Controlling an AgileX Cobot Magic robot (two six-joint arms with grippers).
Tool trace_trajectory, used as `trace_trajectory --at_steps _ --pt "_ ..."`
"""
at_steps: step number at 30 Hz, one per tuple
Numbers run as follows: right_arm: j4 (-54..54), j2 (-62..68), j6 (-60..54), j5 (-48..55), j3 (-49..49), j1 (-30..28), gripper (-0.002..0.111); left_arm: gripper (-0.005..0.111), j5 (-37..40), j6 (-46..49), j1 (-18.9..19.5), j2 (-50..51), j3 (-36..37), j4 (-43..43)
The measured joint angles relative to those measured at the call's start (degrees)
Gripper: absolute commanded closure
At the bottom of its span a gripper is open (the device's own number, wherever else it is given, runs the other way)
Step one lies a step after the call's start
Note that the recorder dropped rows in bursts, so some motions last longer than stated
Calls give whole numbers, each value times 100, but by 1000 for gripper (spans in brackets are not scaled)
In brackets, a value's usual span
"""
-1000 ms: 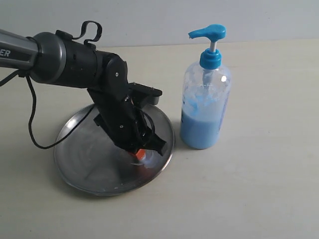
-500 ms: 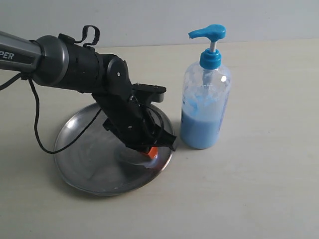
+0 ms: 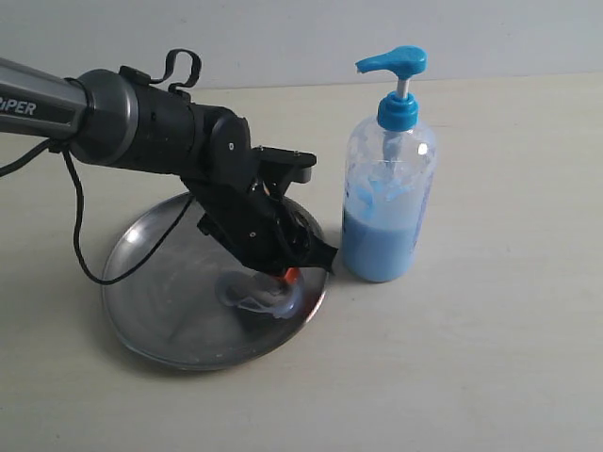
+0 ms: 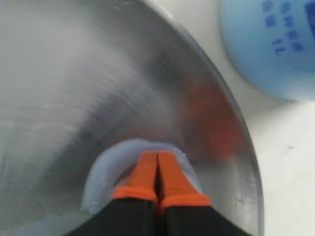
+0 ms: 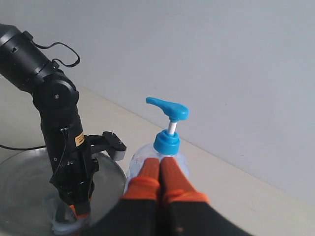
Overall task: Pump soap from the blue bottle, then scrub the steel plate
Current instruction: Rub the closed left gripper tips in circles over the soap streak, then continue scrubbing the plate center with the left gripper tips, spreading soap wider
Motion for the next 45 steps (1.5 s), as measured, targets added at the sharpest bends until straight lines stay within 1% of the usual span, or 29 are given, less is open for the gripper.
trace_trajectory --at_steps 7,10,16,21,29,33,41,45 --pt "-39 0 0 0 0 0 108 107 153 -792 0 -12 -36 1390" --pt "-39 0 0 0 0 0 108 107 371 -897 0 -19 -45 1728" --pt "-52 0 0 0 0 0 108 107 797 -928 0 -24 -58 1863" --pt "-52 0 0 0 0 0 108 107 998 -928 0 -24 -58 1851" --pt "-52 0 -10 -10 0 0 108 107 900 -763 35 -24 -58 1415" --pt "-64 0 -10 -10 0 0 108 107 759 -503 47 -24 -58 1096" --pt "-64 0 -10 -10 0 0 108 107 469 295 69 -24 -47 -151" --pt "-64 0 -10 -10 0 0 108 107 416 547 69 -13 -47 -580"
